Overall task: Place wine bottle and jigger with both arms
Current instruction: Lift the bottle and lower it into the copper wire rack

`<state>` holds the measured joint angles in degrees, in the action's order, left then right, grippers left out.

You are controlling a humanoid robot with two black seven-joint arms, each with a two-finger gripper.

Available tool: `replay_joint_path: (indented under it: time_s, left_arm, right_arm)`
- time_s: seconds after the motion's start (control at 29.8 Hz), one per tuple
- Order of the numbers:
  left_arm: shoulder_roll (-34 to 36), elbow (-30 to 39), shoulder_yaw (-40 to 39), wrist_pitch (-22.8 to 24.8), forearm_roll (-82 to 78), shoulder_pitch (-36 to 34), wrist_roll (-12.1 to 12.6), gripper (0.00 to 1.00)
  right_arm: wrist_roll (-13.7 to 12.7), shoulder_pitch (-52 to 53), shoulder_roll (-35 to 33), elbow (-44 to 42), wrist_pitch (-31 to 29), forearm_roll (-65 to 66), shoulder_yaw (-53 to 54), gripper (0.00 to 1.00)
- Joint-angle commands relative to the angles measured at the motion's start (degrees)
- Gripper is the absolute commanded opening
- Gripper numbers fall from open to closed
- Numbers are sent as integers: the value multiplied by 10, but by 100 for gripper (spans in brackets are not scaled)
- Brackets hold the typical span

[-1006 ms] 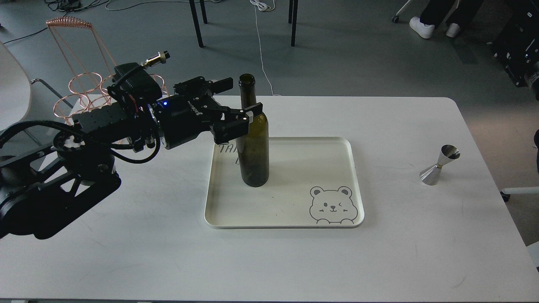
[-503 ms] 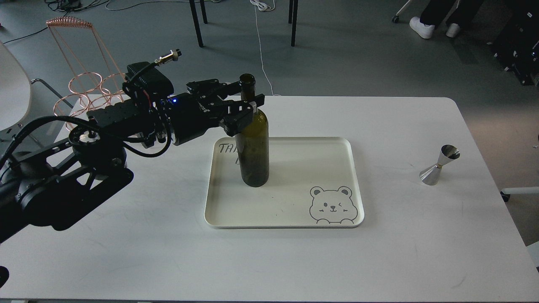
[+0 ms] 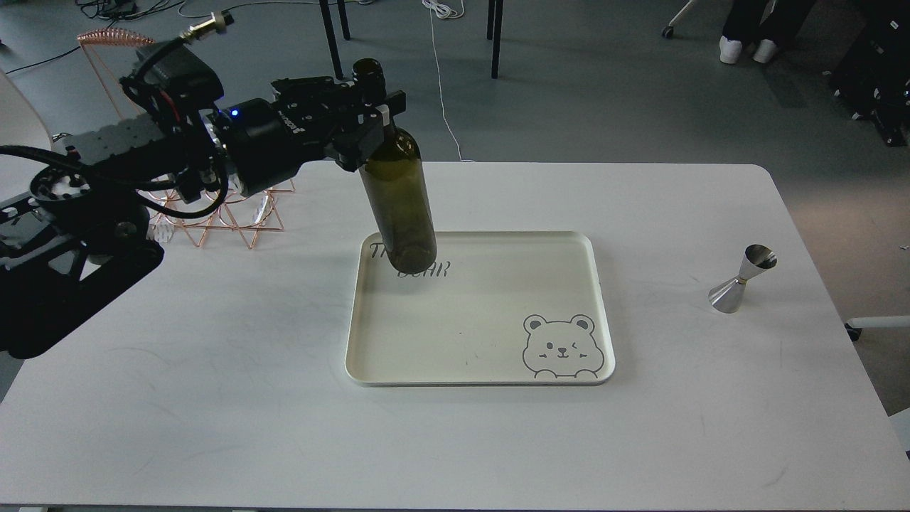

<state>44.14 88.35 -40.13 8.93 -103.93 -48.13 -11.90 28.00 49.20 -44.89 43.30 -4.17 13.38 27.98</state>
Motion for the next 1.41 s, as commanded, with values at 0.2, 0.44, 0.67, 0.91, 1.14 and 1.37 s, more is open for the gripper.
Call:
replay_joint_path:
  time_s: [0.2, 0.44, 0.67, 0.91, 1.14, 1.37]
  left_arm:
    - [126, -110, 33, 10, 56, -110, -22, 13]
    - [116, -194, 72, 6, 6, -125, -53, 11]
    - [90, -222, 72, 4, 7, -125, -52, 12]
    - [81, -239, 88, -19, 0, -122, -54, 12]
    - [82, -240, 107, -34, 0, -122, -54, 12]
    - [80, -241, 108, -34, 2, -119, -54, 14]
  right_arm:
    - [0, 3, 10, -3, -8, 1, -1, 96]
    - [0, 6, 11, -2, -13, 0, -1, 96]
    - [0, 5, 12, -4, -21, 1, -1, 96]
    - [0, 5, 11, -4, -22, 0, 0, 96]
    - [0, 5, 12, -4, -22, 0, 0, 96]
    - [0, 5, 12, -4, -22, 0, 0, 96]
